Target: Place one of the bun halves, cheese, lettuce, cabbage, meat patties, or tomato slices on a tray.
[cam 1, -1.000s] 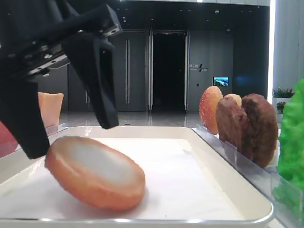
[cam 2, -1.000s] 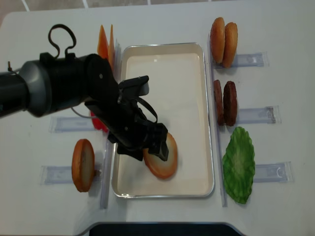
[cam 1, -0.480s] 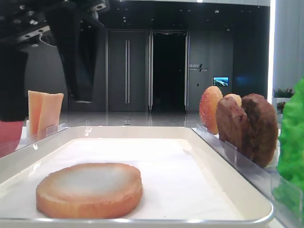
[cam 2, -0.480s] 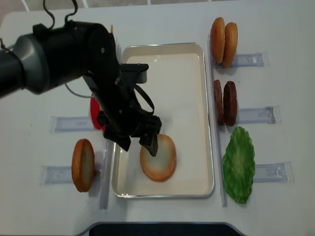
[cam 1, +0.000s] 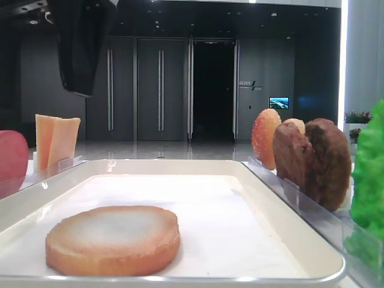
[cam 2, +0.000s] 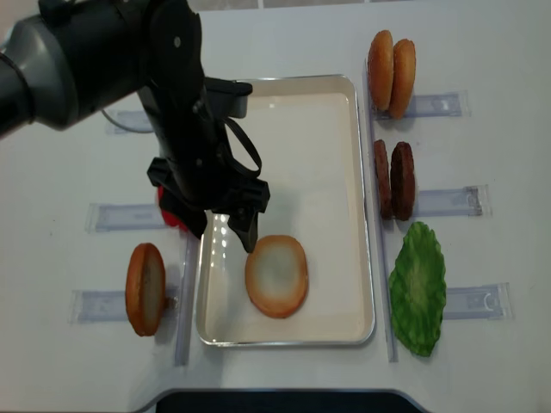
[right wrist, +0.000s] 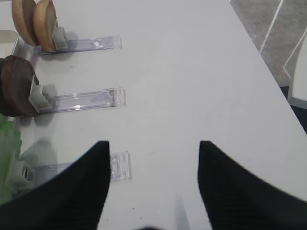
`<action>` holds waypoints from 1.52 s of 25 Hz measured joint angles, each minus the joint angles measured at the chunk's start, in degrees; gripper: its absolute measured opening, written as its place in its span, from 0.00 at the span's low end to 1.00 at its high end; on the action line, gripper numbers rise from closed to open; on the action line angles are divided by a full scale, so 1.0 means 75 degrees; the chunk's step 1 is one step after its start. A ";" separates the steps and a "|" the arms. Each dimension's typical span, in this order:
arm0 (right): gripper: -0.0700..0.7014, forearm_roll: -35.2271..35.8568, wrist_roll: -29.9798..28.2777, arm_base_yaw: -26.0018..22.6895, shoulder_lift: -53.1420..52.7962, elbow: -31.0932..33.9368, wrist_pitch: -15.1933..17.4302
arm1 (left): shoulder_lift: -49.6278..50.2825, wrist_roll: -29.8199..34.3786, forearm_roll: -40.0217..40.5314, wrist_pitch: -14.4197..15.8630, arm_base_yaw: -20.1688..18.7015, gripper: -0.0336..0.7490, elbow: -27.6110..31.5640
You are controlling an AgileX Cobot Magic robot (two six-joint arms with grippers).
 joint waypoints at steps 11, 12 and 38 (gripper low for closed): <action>0.63 0.0000 0.0000 0.0000 0.0000 0.0000 0.0000 | -0.0583 -0.0074 0.0212 0.0073 0.0063 0.86 -0.0220; 0.63 0.0000 0.0000 0.0000 0.0000 0.0000 0.0000 | -0.0646 -0.0091 0.0257 0.0089 0.0132 0.85 -0.0220; 0.63 0.0000 0.0000 0.0000 0.0000 0.0000 0.0000 | -0.1977 0.1558 0.1640 0.0144 0.4301 0.79 -0.0220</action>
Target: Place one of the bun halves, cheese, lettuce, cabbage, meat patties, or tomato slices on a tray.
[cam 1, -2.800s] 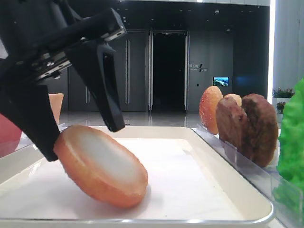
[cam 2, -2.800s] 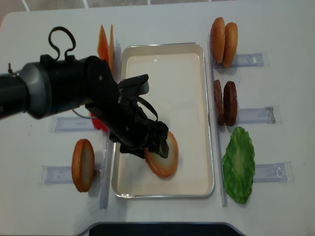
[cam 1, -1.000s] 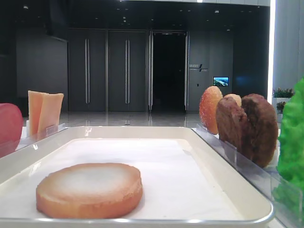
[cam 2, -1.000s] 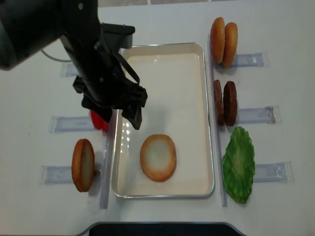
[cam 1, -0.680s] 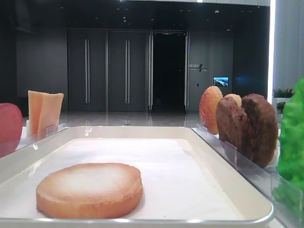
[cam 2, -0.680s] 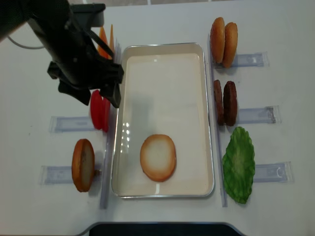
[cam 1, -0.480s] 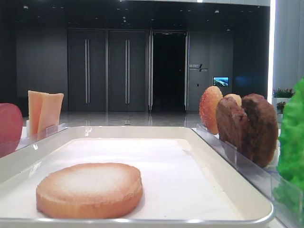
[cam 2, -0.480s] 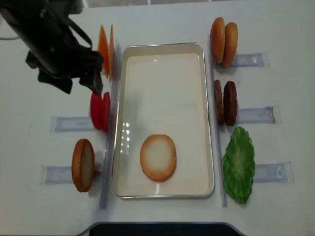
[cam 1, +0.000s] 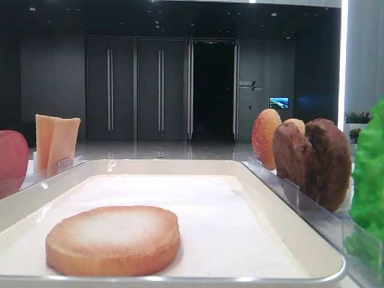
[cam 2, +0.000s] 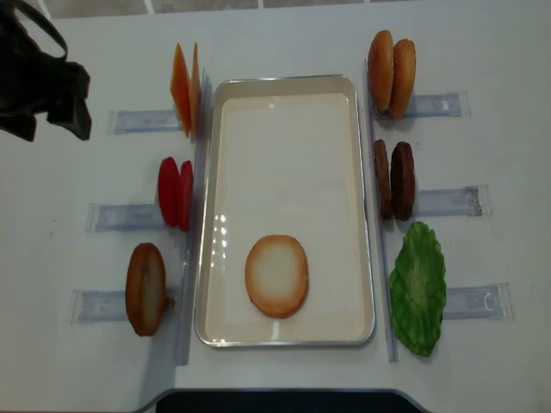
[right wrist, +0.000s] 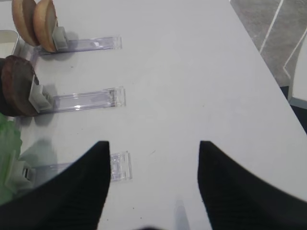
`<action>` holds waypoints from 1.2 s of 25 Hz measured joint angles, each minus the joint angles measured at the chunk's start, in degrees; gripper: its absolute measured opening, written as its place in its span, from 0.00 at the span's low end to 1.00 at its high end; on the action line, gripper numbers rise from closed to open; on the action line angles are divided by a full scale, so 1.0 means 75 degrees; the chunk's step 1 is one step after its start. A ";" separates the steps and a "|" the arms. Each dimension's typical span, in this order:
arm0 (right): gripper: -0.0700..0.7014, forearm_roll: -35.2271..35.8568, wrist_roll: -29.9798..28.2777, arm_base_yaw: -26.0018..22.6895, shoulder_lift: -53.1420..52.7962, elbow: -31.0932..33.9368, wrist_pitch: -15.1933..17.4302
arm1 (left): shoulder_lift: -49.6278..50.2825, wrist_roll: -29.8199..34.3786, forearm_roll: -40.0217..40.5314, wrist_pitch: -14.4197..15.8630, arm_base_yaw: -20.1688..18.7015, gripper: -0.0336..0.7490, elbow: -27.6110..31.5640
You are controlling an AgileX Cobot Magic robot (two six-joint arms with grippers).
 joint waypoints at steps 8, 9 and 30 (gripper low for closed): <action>0.63 0.0002 0.0000 0.0000 0.0000 0.0000 0.0000 | -0.0024 0.0348 0.0142 0.0017 0.0626 0.76 0.0000; 0.63 0.0002 0.0000 0.0000 0.0000 0.0000 0.0000 | -0.0024 0.0355 0.0161 0.0017 0.0634 0.76 0.0000; 0.63 0.0002 0.0000 0.0000 0.0000 0.0000 0.0000 | -0.3425 0.0368 -0.0031 0.0112 0.0634 0.70 0.2230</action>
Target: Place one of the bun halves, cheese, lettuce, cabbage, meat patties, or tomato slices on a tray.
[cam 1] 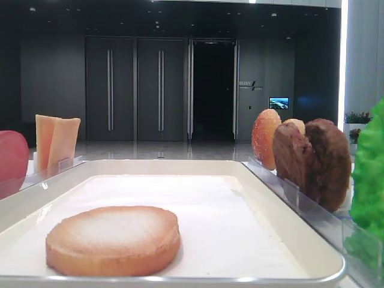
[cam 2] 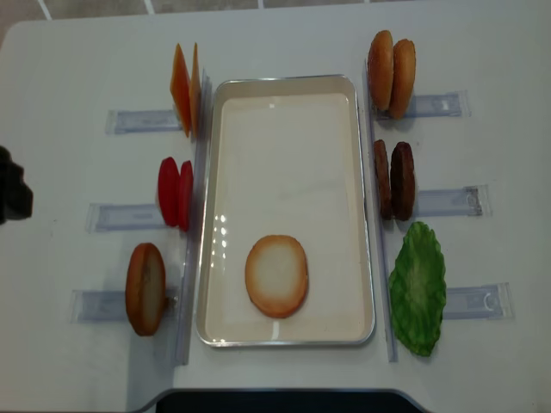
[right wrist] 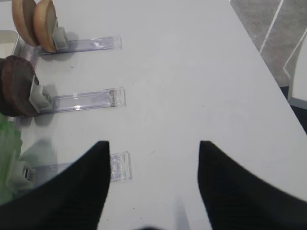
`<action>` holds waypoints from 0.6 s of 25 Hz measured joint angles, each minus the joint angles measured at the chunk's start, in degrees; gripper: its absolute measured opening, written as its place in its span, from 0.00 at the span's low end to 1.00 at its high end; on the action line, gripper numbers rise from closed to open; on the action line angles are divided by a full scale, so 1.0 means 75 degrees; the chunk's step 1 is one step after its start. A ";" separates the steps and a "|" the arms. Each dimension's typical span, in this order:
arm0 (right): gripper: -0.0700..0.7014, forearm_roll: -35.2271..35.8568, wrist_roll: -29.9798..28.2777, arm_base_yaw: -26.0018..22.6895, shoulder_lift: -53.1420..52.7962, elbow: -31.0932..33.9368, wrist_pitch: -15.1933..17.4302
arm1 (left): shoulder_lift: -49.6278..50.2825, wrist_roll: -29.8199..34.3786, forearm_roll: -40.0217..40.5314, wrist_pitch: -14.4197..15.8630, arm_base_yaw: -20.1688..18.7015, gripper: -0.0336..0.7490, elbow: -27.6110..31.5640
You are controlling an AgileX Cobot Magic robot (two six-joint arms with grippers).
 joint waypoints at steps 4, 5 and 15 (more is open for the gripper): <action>0.63 0.0000 0.0000 0.0000 0.0000 0.0000 0.0000 | -0.1117 0.0000 -0.0192 0.0025 0.0000 0.69 0.0804; 0.63 0.0000 0.0000 0.0000 0.0000 0.0000 0.0000 | -0.1415 0.0000 -0.0222 0.0027 0.0000 0.69 0.1010; 0.63 0.0000 0.0000 0.0000 0.0000 0.0000 0.0000 | -0.4033 0.0000 -0.0269 0.0074 0.0000 0.69 0.2401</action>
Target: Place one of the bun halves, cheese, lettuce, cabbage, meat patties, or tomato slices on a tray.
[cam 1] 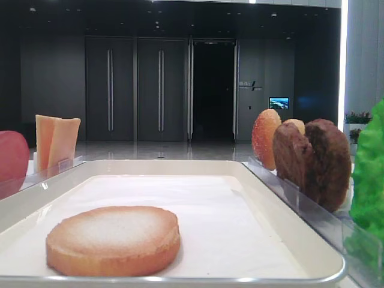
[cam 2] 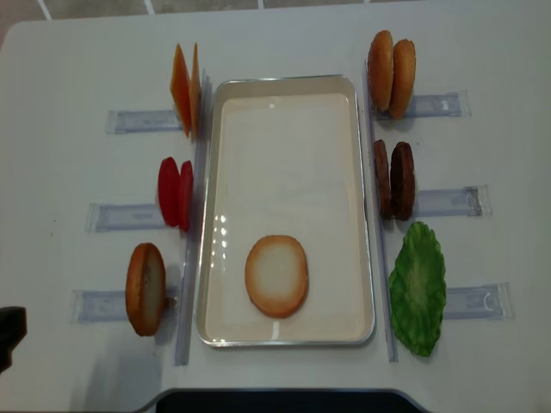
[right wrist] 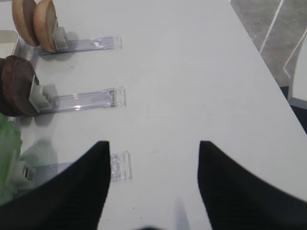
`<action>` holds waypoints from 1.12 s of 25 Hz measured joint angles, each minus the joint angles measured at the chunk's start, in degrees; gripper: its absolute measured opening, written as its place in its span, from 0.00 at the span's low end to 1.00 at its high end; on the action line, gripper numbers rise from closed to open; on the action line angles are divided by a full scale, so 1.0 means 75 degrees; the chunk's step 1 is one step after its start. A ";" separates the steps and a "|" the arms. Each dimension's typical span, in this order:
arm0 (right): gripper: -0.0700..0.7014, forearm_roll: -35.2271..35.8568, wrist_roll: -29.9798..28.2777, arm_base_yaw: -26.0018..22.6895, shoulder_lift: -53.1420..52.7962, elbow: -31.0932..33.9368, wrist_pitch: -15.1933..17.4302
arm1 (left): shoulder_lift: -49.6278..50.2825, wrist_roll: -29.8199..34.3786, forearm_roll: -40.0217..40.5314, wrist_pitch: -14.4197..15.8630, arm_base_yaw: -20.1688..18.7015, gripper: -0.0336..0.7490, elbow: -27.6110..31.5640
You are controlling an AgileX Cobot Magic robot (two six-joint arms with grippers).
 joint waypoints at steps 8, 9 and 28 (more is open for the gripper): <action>0.63 0.0000 0.0000 0.0000 0.0000 0.0000 0.0000 | -0.1471 0.0018 0.0000 0.0045 0.0000 0.69 0.0186; 0.63 0.0000 0.0000 0.0000 0.0000 0.0000 0.0000 | -0.1649 0.0035 0.0000 0.0055 0.0000 0.69 0.0186; 0.63 0.0000 0.0000 0.0000 0.0000 0.0000 0.0000 | -0.2799 0.0763 -0.0604 -0.0631 0.0000 0.69 0.0820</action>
